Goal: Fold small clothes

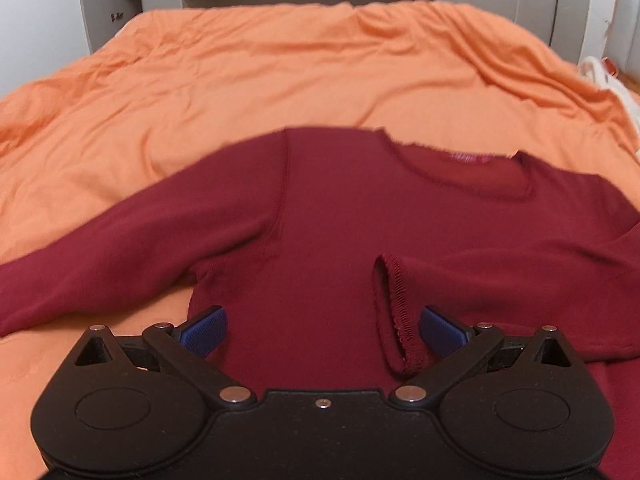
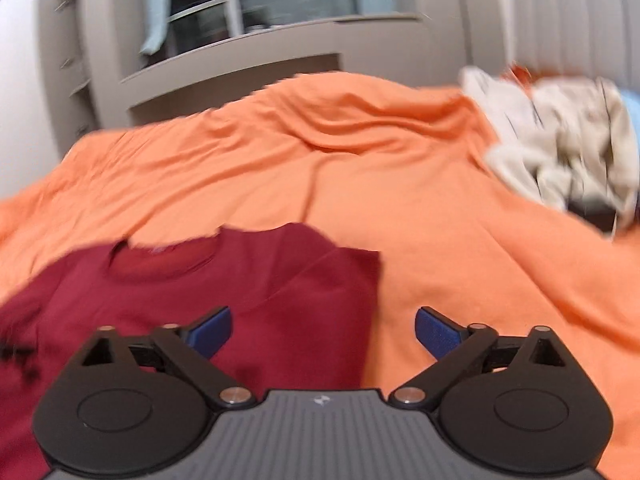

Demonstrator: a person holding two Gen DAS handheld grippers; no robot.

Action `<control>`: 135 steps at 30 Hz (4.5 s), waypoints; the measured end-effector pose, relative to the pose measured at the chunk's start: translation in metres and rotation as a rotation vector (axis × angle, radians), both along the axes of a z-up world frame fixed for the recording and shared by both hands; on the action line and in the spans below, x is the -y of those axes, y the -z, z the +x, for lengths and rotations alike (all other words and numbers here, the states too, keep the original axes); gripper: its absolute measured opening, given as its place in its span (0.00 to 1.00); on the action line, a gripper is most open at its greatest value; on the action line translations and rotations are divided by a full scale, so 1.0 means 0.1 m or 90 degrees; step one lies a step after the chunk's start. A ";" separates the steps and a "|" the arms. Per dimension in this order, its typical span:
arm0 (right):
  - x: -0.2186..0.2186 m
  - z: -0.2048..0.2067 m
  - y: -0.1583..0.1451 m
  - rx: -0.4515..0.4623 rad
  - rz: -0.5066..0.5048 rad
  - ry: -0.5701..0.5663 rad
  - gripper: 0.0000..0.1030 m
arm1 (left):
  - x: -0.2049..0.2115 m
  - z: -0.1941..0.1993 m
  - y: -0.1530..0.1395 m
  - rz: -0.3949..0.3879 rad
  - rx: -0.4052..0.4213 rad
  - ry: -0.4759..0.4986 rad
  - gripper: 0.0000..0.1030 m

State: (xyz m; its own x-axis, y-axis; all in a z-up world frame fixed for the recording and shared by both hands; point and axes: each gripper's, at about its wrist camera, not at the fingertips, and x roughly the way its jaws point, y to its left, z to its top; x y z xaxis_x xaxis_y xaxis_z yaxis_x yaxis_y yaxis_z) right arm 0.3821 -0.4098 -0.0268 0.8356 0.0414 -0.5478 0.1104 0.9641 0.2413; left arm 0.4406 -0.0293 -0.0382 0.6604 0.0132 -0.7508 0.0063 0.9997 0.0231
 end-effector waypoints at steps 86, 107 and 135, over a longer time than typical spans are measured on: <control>-0.98 -0.82 -0.20 0.073 -0.022 -0.227 1.00 | -3.18 -1.09 -0.42 -0.269 0.174 -0.481 0.94; -0.95 -0.86 -0.17 0.066 0.000 -0.228 1.00 | -2.35 -0.69 -1.05 -0.185 0.401 -0.350 0.04; -0.27 -0.77 -0.15 0.039 0.081 -0.050 1.00 | 1.01 -0.42 -0.18 -0.020 0.158 0.425 0.14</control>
State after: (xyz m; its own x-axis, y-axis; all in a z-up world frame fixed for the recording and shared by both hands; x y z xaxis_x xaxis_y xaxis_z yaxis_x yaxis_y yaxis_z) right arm 0.3053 -0.3833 -0.0122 0.8585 0.1735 -0.4825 0.0174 0.9306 0.3656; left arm 0.3985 -0.1301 -0.0206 0.6712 -0.4728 -0.5709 0.6155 0.7847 0.0737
